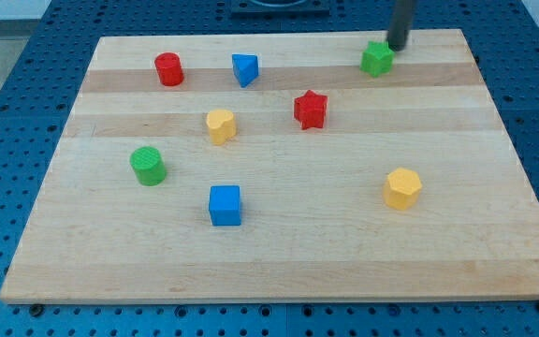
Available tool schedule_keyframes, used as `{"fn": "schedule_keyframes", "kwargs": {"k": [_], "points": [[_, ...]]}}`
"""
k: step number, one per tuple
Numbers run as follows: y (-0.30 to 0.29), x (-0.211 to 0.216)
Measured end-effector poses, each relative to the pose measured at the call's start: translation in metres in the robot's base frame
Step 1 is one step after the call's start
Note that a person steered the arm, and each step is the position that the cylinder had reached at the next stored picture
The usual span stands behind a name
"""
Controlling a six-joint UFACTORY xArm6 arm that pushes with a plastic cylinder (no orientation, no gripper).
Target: Slide green star down a bit
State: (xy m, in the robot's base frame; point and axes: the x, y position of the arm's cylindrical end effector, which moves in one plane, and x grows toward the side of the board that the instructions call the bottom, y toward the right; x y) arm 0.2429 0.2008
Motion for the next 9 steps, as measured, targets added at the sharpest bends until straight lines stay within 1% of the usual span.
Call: {"fn": "schedule_keyframes", "kwargs": {"k": [1, 2, 3, 4, 5, 6, 9], "points": [[0.006, 0.003], [-0.003, 0.003], [-0.030, 0.001], [-0.031, 0.001], [-0.039, 0.008], [-0.056, 0.024], [-0.060, 0.026]]}}
